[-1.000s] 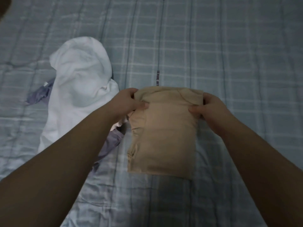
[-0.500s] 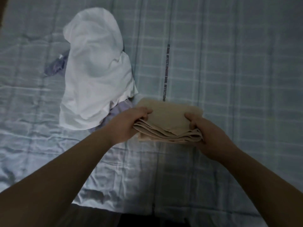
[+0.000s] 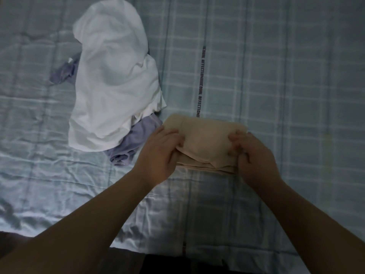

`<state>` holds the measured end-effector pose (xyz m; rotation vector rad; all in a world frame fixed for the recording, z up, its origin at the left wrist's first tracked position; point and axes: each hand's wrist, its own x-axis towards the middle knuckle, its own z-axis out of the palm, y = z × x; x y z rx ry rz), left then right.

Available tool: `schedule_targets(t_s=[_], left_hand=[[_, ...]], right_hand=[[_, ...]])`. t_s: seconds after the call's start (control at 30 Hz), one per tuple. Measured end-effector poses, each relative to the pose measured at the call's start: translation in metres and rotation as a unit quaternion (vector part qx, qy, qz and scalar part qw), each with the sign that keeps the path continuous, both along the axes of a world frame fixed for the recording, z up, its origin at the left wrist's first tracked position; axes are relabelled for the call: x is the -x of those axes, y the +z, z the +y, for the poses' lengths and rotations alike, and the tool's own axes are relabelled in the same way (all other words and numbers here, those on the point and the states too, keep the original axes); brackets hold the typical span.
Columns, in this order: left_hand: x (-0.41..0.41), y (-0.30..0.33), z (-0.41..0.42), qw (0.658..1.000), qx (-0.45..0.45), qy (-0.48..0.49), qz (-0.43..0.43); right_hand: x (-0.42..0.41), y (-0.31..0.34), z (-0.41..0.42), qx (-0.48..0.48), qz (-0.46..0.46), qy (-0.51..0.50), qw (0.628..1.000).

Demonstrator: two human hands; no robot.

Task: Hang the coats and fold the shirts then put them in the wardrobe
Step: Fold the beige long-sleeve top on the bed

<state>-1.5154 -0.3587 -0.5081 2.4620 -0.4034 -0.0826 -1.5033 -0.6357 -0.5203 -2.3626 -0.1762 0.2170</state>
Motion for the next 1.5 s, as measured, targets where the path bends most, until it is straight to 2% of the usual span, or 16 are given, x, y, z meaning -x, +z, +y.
schedule_targets(t_s=[0.1, 0.2, 0.27, 0.4, 0.5, 0.6, 0.67, 0.73, 0.9, 0.97, 1.03, 1.1, 1.2, 1.23, 1.37, 1.5], left_hand=[[-0.021, -0.006, -0.028, 0.998, -0.058, -0.002, -0.027], [-0.027, -0.031, -0.047, 0.981, -0.193, -0.016, 0.021], [-0.021, -0.050, -0.049, 0.972, -0.234, -0.018, 0.033], [-0.013, -0.072, -0.046, 0.971, -0.239, -0.006, 0.026], [-0.013, -0.069, -0.048, 0.977, -0.209, 0.030, 0.017], [-0.007, -0.065, -0.033, 0.972, -0.087, 0.201, 0.079], [0.000, -0.054, -0.025, 0.936, 0.059, 0.306, 0.164], [0.001, -0.047, -0.022, 0.888, 0.167, 0.343, 0.257], [-0.025, -0.032, -0.014, 0.808, 0.220, 0.372, 0.400], [-0.036, -0.026, -0.013, 0.774, 0.245, 0.363, 0.456], [-0.044, -0.028, -0.012, 0.761, 0.241, 0.340, 0.497], [-0.043, -0.025, -0.010, 0.751, 0.265, 0.335, 0.504], [-0.031, -0.004, -0.009, 0.763, 0.320, 0.338, 0.448], [-0.024, 0.008, -0.009, 0.767, 0.347, 0.329, 0.428], [0.007, 0.084, -0.001, 0.729, 0.467, 0.350, 0.359], [0.038, 0.184, 0.028, 0.733, 0.499, 0.366, 0.282]], right_hand=[[-0.004, 0.006, 0.027, 0.096, -0.072, 0.046, 0.992], [-0.001, -0.015, 0.041, 0.228, -0.049, 0.068, 0.970], [0.002, -0.031, 0.036, 0.263, -0.022, 0.070, 0.962], [0.000, -0.051, 0.026, 0.237, -0.029, 0.093, 0.967], [0.000, -0.047, 0.029, 0.131, -0.029, 0.016, 0.991], [0.007, -0.037, 0.032, -0.021, 0.064, -0.162, 0.984], [0.012, -0.029, 0.034, -0.109, 0.159, -0.290, 0.938], [0.012, -0.021, 0.034, -0.118, 0.215, -0.338, 0.909], [-0.008, -0.016, 0.030, -0.066, 0.290, -0.333, 0.895], [-0.016, -0.016, 0.027, -0.117, 0.327, -0.347, 0.871], [-0.023, -0.014, 0.023, -0.208, 0.352, -0.370, 0.834], [-0.023, -0.006, 0.021, -0.286, 0.359, -0.374, 0.806], [-0.015, 0.014, 0.015, -0.340, 0.349, -0.362, 0.795], [-0.012, 0.026, 0.013, -0.350, 0.345, -0.349, 0.798], [-0.015, 0.106, 0.011, -0.354, 0.322, -0.244, 0.843], [-0.032, 0.202, 0.036, -0.381, 0.328, -0.125, 0.856]])
